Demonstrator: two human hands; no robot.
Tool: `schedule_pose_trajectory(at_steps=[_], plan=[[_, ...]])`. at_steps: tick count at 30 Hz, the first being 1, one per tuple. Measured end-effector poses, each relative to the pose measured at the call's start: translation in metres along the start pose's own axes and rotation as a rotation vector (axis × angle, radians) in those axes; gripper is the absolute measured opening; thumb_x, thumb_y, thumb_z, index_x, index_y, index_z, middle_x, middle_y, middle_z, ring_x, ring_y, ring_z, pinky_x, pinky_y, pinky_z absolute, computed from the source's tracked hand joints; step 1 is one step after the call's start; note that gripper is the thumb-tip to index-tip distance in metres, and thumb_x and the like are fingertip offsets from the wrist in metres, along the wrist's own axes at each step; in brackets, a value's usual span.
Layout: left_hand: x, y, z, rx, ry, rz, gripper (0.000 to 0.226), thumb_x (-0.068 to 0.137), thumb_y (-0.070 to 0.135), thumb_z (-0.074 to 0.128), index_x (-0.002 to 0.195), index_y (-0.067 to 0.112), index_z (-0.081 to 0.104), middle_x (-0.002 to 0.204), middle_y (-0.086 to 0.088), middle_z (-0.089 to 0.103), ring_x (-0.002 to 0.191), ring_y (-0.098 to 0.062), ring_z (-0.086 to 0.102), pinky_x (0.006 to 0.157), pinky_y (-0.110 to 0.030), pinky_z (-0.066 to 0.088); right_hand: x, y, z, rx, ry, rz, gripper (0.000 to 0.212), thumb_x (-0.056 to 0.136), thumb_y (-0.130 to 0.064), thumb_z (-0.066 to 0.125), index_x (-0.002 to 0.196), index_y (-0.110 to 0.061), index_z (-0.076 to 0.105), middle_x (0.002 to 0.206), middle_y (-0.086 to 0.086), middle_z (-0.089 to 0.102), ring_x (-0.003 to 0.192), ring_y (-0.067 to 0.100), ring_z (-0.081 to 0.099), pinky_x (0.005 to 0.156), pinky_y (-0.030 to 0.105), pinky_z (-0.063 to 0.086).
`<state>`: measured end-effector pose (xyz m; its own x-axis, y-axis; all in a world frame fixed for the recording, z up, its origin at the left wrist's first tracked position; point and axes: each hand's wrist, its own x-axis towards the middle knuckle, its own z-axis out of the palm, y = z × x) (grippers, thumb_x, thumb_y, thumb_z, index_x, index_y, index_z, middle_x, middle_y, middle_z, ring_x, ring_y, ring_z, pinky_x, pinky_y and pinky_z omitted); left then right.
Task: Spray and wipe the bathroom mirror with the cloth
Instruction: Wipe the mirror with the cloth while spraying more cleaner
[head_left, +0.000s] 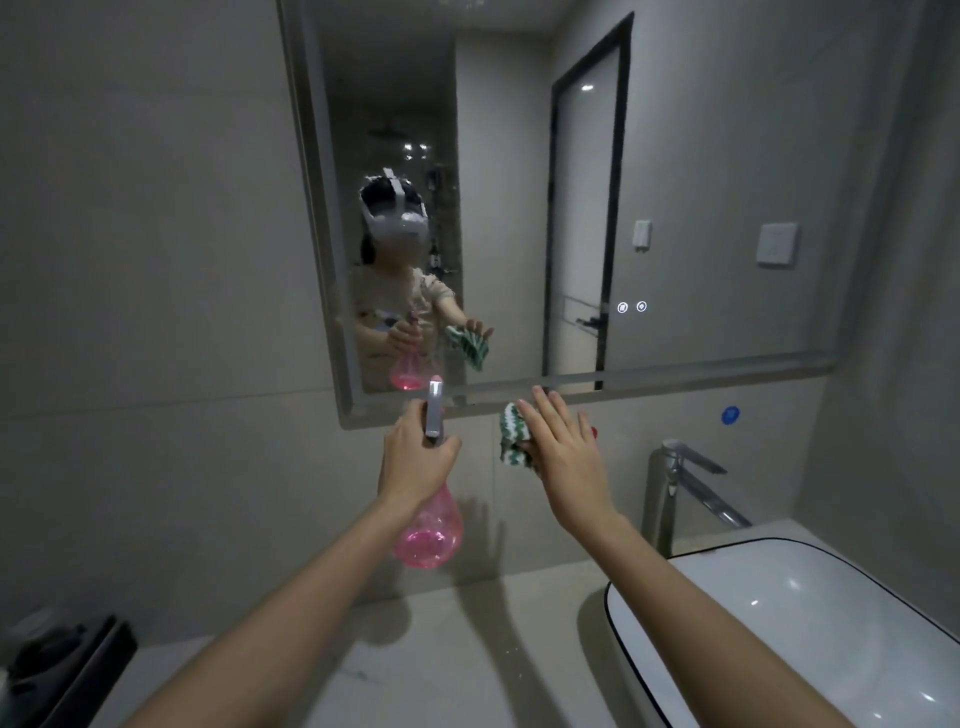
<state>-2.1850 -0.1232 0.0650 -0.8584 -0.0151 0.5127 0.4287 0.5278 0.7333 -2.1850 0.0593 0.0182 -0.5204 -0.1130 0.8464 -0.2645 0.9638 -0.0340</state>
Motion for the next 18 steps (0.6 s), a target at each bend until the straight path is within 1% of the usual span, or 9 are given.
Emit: schedule_pose_trajectory(at_steps=[2, 3, 6, 8, 10, 13, 16, 18], plan=[[-0.003, -0.003, 0.007, -0.034, -0.037, 0.001, 0.015, 0.080, 0.003, 0.060, 0.088, 0.009, 0.049, 0.071, -0.001, 0.049, 0.060, -0.010, 0.042, 0.050, -0.017, 0.031, -0.006, 0.006, 0.000, -0.002, -0.016, 0.023, 0.066, 0.072, -0.003, 0.076, 0.132, -0.010, 0.050, 0.137, 0.016, 0.051, 0.125, 0.038, 0.048, 0.097, 0.059, 0.036], [-0.003, -0.005, 0.011, -0.052, -0.041, 0.006, 0.016, 0.079, 0.002, 0.061, 0.089, 0.010, 0.050, 0.074, -0.001, 0.053, 0.063, -0.011, 0.046, 0.051, -0.017, 0.033, -0.008, 0.009, 0.001, -0.013, -0.027, 0.028, 0.066, 0.073, -0.004, 0.075, 0.132, -0.011, 0.047, 0.137, 0.016, 0.051, 0.124, 0.038, 0.049, 0.096, 0.060, 0.037], [-0.005, -0.010, 0.026, -0.081, -0.062, -0.003, 0.018, 0.078, 0.003, 0.061, 0.090, 0.012, 0.053, 0.084, -0.002, 0.061, 0.077, -0.022, 0.056, 0.063, -0.027, 0.033, -0.018, 0.016, 0.000, -0.041, -0.083, 0.051, 0.072, 0.071, -0.004, 0.078, 0.132, -0.013, 0.041, 0.136, 0.016, 0.052, 0.123, 0.038, 0.050, 0.094, 0.061, 0.040], [-0.008, -0.011, 0.038, -0.084, -0.094, 0.005, 0.016, 0.078, 0.004, 0.062, 0.091, 0.011, 0.055, 0.084, -0.006, 0.064, 0.081, -0.027, 0.059, 0.067, -0.030, 0.037, -0.025, 0.022, -0.003, -0.064, -0.094, 0.071, 0.067, 0.072, -0.005, 0.076, 0.131, -0.011, 0.045, 0.135, 0.017, 0.053, 0.122, 0.038, 0.051, 0.095, 0.062, 0.040], [-0.011, -0.011, 0.049, -0.079, -0.123, 0.035, 0.016, 0.077, 0.005, 0.063, 0.091, 0.009, 0.057, 0.084, -0.009, 0.066, 0.081, -0.030, 0.060, 0.071, -0.036, 0.044, -0.032, 0.030, -0.007, -0.093, -0.078, 0.099, 0.063, 0.070, -0.004, 0.076, 0.129, -0.007, 0.052, 0.135, 0.017, 0.053, 0.122, 0.038, 0.051, 0.097, 0.060, 0.037], [-0.017, -0.006, 0.068, -0.070, -0.167, 0.067, 0.015, 0.077, 0.006, 0.064, 0.089, 0.011, 0.056, 0.084, -0.009, 0.065, 0.079, -0.029, 0.060, 0.071, -0.037, 0.045, -0.044, 0.045, -0.012, -0.122, -0.055, 0.136, 0.073, 0.063, 0.001, 0.081, 0.130, -0.008, 0.053, 0.135, 0.016, 0.053, 0.123, 0.037, 0.050, 0.099, 0.057, 0.032], [-0.021, 0.004, 0.093, -0.062, -0.194, 0.057, 0.015, 0.076, 0.007, 0.063, 0.089, 0.011, 0.056, 0.084, -0.009, 0.065, 0.079, -0.030, 0.059, 0.071, -0.038, 0.046, -0.060, 0.067, -0.020, -0.124, -0.053, 0.159, 0.078, 0.065, -0.003, 0.083, 0.132, -0.012, 0.045, 0.135, 0.015, 0.053, 0.124, 0.035, 0.051, 0.099, 0.057, 0.034], [-0.021, 0.017, 0.116, -0.051, -0.209, 0.049, 0.014, 0.077, 0.009, 0.062, 0.089, 0.010, 0.056, 0.083, -0.011, 0.064, 0.078, -0.031, 0.059, 0.070, -0.041, 0.047, -0.069, 0.088, -0.028, -0.126, -0.048, 0.161, 0.075, 0.068, -0.006, 0.081, 0.132, -0.013, 0.043, 0.135, 0.015, 0.054, 0.123, 0.035, 0.051, 0.098, 0.058, 0.037]])
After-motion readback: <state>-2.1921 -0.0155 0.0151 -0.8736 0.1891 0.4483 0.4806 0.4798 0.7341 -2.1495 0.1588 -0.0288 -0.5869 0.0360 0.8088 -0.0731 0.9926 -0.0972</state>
